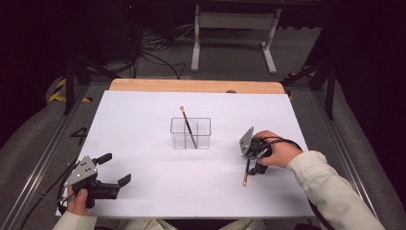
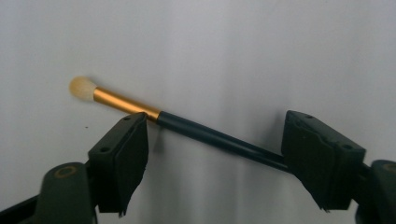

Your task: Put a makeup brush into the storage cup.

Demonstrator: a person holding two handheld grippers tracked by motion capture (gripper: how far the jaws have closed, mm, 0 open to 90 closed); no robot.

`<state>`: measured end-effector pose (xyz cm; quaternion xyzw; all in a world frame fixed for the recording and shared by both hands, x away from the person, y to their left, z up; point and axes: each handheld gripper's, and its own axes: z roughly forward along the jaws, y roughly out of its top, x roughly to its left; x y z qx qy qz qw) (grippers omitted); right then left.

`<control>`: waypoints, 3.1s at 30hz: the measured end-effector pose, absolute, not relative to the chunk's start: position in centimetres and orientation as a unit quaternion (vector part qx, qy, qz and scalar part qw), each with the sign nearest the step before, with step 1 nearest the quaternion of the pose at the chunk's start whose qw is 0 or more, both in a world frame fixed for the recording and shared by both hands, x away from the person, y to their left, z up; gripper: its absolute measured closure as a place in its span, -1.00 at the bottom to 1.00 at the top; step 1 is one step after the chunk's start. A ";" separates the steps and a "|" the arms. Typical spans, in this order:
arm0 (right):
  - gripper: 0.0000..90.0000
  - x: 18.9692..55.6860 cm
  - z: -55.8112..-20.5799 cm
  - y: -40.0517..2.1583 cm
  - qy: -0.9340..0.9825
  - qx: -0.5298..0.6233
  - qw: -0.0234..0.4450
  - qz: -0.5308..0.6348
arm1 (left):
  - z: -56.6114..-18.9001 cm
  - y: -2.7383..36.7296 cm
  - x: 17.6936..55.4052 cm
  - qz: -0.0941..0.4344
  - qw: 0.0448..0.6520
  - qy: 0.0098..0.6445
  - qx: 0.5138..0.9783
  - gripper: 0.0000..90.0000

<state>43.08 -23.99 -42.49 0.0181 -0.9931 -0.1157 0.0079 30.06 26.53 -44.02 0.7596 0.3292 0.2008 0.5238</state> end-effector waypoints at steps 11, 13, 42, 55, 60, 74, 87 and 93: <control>-0.09 42.5 -42.2 -23.7 -0.995 0.021 -0.010 -0.099 | -44.0 26.5 30.1 0.199 0.524 0.328 0.761 -0.99; -0.01 42.4 -42.2 -23.6 -0.995 0.019 -0.009 -0.098 | -44.0 26.5 30.1 0.199 0.524 0.328 0.761 -0.99; 0.87 40.7 -41.8 -21.6 -1.000 0.026 -0.006 -0.017 | -44.0 26.5 30.1 0.199 0.525 0.330 0.759 -0.99; 0.88 40.7 -41.5 -21.2 -1.000 0.004 -0.003 0.001 | -43.9 26.5 30.1 0.200 0.526 0.328 0.759 -0.99; 0.88 40.7 -40.6 -21.4 -1.000 -0.009 -0.008 -0.008 | -43.9 26.5 30.2 0.201 0.525 0.327 0.760 -0.99; 0.88 40.5 -37.5 -22.0 -0.997 -0.033 -0.035 -0.053 | -43.8 26.3 30.5 0.201 0.527 0.328 0.757 -0.99; 0.88 40.5 -35.3 -22.8 -0.991 -0.072 -0.047 -0.106 | -43.8 26.2 30.6 0.202 0.528 0.328 0.756 -0.99; 0.88 40.6 -34.5 -23.3 -0.983 -0.106 -0.050 -0.141 | -43.8 26.2 30.7 0.202 0.528 0.328 0.757 -0.99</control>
